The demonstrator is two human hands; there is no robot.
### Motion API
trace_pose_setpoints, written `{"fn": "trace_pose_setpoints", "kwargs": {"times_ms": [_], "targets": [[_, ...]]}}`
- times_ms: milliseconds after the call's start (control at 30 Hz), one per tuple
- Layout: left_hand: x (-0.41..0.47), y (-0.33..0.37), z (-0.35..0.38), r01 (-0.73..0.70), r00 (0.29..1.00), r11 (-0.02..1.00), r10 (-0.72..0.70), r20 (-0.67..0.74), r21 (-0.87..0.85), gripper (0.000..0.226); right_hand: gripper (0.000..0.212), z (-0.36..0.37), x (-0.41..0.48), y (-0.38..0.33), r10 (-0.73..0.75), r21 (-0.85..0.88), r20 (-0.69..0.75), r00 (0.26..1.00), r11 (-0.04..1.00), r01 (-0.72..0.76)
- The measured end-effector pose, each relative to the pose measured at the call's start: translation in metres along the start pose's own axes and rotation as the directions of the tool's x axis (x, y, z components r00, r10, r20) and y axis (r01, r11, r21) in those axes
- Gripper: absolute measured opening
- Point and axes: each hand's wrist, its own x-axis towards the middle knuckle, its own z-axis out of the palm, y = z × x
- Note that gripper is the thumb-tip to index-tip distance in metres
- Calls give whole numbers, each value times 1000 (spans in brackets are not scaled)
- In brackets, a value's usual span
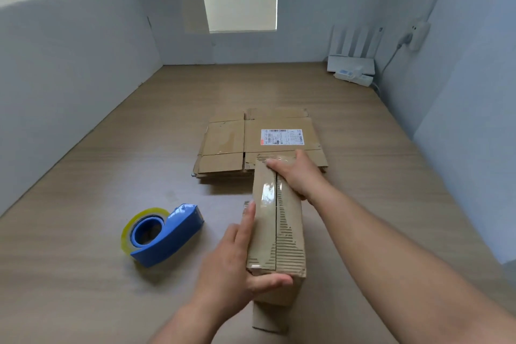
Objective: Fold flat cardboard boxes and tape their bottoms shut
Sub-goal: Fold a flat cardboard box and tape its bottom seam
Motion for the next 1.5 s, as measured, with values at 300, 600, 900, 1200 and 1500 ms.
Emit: {"fn": "trace_pose_setpoints", "kwargs": {"times_ms": [300, 600, 900, 1200, 1500], "targets": [[24, 25, 22, 103, 978, 995, -101, -184, 5, 119, 107, -5, -69, 36, -126, -106, 149, 981, 984, 143], [35, 27, 14, 35, 995, 991, -47, -90, -130, 111, 103, -13, -98, 64, -222, -54, 200, 954, 970, 237], [47, 9, -5, -22, 995, 979, 41, 87, -205, 125, 82, -31, -94, 55, -330, -435, 422, 844, 743, 508], [32, -78, -29, 108, 979, 982, -132, -156, -157, 81, 79, -31, -95, 64, -358, -459, 366, 859, 733, 501], [43, -138, -34, 547, 832, 813, -502, -236, 201, 52, 82, -28, -100, 61, -356, -453, 311, 881, 760, 467]]}}
